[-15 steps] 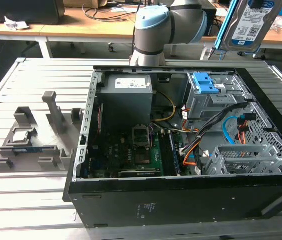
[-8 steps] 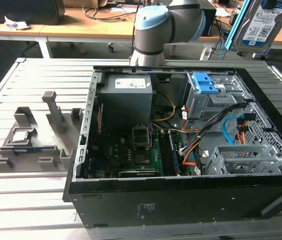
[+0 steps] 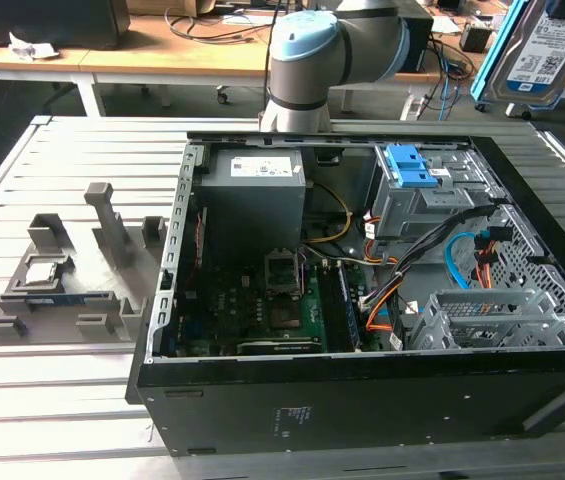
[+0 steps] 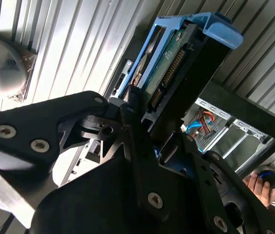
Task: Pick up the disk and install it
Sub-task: 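Pick up the disk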
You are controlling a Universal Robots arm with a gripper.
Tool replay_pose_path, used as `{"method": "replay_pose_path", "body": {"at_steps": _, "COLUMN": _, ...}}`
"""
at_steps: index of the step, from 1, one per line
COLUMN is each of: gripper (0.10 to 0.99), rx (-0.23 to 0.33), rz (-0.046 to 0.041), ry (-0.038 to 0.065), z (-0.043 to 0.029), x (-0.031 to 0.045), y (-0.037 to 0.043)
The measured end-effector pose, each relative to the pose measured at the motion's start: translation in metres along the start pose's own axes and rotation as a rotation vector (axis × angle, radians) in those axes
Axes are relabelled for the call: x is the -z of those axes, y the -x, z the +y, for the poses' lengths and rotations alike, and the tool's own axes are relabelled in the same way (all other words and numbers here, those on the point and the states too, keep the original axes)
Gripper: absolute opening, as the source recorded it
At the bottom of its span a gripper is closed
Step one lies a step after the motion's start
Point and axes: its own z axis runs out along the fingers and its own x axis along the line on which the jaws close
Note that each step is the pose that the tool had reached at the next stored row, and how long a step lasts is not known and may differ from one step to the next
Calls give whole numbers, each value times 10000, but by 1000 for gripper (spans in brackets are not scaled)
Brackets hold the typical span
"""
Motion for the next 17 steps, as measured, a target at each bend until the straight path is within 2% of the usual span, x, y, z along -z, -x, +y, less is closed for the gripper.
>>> {"method": "replay_pose_path", "body": {"at_steps": 1, "gripper": 365, "rx": 0, "rz": 0, "ry": 0, "z": -21, "x": 0, "y": 1}}
{"method": "replay_pose_path", "body": {"at_steps": 2, "gripper": 365, "rx": 0, "rz": 0, "ry": 0, "z": -78, "x": 1, "y": 4}}
{"method": "replay_pose_path", "body": {"at_steps": 6, "gripper": 365, "rx": 0, "rz": 1, "ry": 0, "z": -180, "x": 2, "y": 8}}
{"method": "replay_pose_path", "body": {"at_steps": 8, "gripper": 365, "rx": -1, "rz": 0, "ry": 0, "z": -274, "x": 3, "y": 12}}
{"method": "replay_pose_path", "body": {"at_steps": 10, "gripper": 365, "rx": 0, "rz": 0, "ry": 0, "z": -327, "x": 4, "y": 14}}
{"method": "replay_pose_path", "body": {"at_steps": 13, "gripper": 365, "rx": 0, "rz": 0, "ry": 0, "z": -463, "x": 6, "y": 20}}
{"method": "replay_pose_path", "body": {"at_steps": 17, "gripper": 365, "rx": -2, "rz": 1, "ry": 0, "z": -483, "x": 6, "y": 21}}
